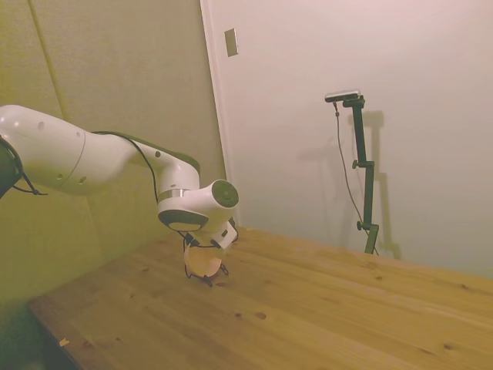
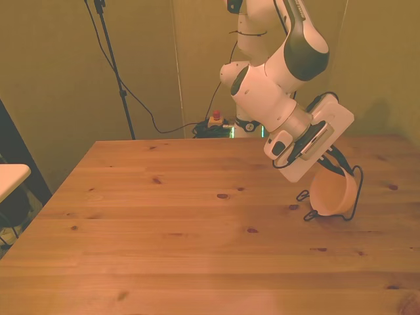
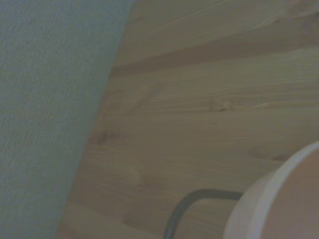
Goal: Load the bowl
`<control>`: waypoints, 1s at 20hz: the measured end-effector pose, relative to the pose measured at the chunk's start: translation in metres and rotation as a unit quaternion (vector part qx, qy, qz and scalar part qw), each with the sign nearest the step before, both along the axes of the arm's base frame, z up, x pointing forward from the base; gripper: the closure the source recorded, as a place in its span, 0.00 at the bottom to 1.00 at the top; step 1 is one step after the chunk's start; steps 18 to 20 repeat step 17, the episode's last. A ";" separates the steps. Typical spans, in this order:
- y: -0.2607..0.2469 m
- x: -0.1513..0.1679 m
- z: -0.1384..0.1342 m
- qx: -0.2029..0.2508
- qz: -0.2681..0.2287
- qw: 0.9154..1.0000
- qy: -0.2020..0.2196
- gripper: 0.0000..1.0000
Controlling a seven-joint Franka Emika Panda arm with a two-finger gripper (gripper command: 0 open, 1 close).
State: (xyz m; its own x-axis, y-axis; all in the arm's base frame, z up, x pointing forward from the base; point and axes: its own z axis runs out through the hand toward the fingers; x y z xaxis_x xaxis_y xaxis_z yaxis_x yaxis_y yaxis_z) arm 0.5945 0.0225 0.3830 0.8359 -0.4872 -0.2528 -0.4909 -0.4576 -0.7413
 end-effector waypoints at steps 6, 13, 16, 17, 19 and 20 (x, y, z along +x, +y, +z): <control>-0.012 -0.001 0.007 0.005 -0.003 1.000 -0.001 0.00; -0.066 -0.026 0.051 -0.041 -0.035 0.998 -0.013 0.00; -0.083 -0.052 0.065 -0.079 -0.068 0.994 -0.008 0.00; -0.085 -0.061 0.066 -0.091 -0.077 0.993 -0.005 0.00; -0.085 -0.061 0.066 -0.091 -0.077 0.993 -0.005 0.00; -0.085 -0.061 0.066 -0.091 -0.077 0.993 -0.005 0.00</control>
